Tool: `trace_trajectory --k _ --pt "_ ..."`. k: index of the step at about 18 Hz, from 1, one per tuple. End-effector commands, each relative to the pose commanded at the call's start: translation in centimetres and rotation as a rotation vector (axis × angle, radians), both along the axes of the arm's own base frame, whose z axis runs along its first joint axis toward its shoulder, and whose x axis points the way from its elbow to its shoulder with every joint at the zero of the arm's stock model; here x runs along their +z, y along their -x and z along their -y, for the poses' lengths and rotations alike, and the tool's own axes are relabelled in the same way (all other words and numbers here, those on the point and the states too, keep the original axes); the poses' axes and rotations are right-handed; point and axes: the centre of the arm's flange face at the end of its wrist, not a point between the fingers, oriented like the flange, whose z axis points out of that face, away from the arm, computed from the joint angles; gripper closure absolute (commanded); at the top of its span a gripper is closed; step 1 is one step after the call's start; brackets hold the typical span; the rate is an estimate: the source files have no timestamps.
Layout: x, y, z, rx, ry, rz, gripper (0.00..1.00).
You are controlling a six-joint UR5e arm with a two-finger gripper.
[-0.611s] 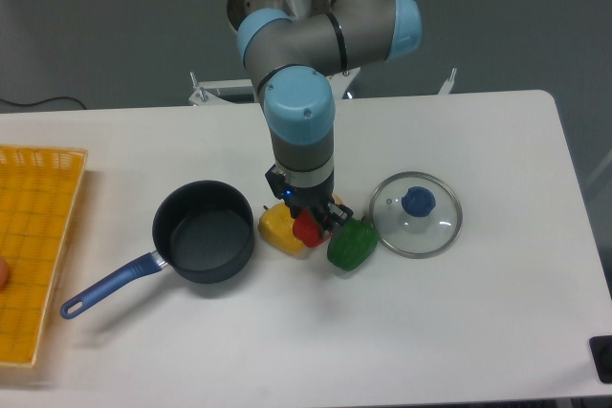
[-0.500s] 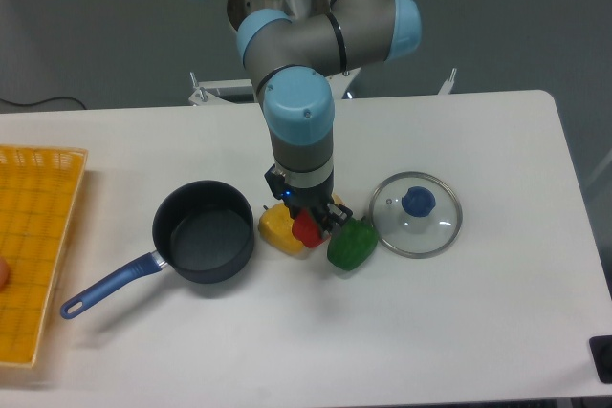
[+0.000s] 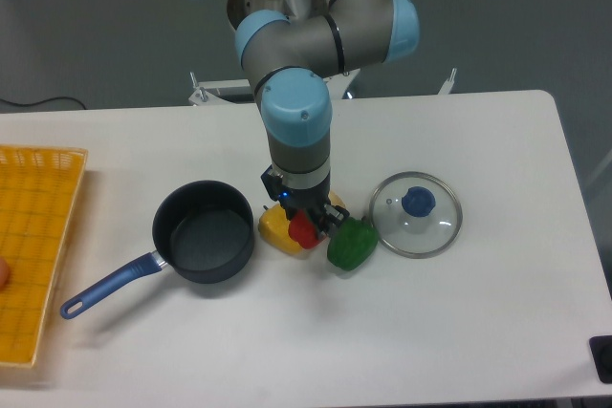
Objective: Place the red pepper in the pot
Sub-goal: 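Close the gripper on the red pepper beside the yellow pepper, then lift the red pepper and carry it over the dark blue saucepan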
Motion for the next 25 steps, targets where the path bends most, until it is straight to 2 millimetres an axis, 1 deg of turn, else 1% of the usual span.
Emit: trace_trajectory --k 2,4,5,8,11,13,17,20,24,25 --pt "0.0 -0.2 0.1 0.009 -0.004 0.006 0.45" --pt "0.7 -0.4 -0.2 0.040 -0.026 0.006 0.45" --pt "0.6 -0.6 -0.3 0.052 -0.030 0.013 0.45" --pt "0.6 -2.8 -1.6 0.078 -0.033 0.017 0.45" --pt "0.0 -5.9 -3.2 0.089 -0.023 0.024 0.45" --pt "-0.4 -6.9 -3.8 0.115 -0.021 0.032 0.45" --pt "-0.6 -9.6 -4.9 0.083 -0.017 0.035 0.45" --pt "-0.9 -11.4 -5.6 0.098 -0.012 0.040 0.44" --pt "-2.4 -13.3 -6.2 0.091 0.017 0.047 0.43" --pt "-3.1 -14.0 -6.6 0.105 0.022 0.053 0.42"
